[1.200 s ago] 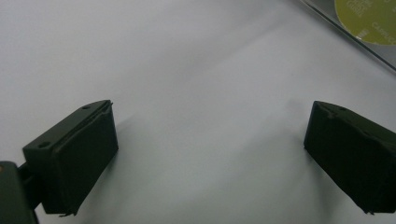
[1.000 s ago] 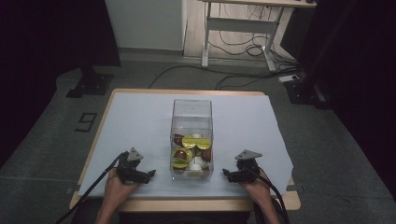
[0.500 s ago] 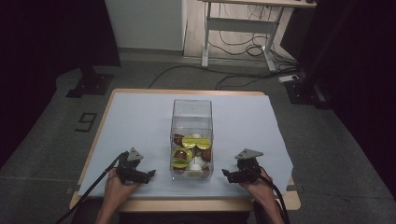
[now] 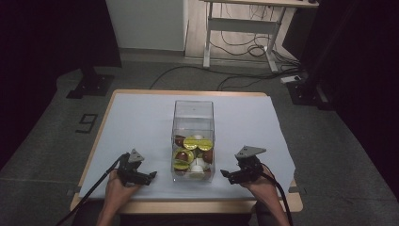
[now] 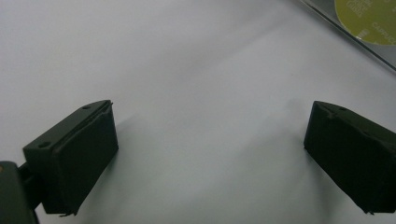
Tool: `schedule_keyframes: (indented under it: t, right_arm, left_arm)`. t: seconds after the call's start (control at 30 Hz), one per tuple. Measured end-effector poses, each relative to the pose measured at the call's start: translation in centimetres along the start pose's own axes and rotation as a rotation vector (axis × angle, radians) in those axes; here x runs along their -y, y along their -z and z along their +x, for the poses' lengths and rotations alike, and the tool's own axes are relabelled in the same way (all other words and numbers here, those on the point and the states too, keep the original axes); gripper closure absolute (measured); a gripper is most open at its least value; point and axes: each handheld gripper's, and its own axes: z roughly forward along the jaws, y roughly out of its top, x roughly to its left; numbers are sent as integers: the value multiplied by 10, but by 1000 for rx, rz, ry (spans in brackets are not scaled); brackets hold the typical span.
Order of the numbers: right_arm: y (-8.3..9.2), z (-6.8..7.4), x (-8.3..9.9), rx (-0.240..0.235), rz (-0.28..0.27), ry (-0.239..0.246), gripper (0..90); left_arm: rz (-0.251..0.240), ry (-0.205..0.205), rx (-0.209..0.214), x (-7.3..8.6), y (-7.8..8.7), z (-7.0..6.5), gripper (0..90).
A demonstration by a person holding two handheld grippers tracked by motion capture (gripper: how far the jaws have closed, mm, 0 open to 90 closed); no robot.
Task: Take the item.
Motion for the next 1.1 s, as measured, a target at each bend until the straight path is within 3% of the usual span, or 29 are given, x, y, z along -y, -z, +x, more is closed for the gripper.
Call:
schedule_keyframes:
  t: [0.5,0.77,1.1]
  right_arm:
    - [10,5,-29,-35,-61,14,143]
    - [11,7,-47,-80,-81,16,143]
    - [0,17,-65,-111,-59,63,174]
  left_arm:
    - [1,-1,0,0,0,0,21]
    - [0,0,0,0,0,0,21]
    - [-1,1,-1,0,0,0,21]
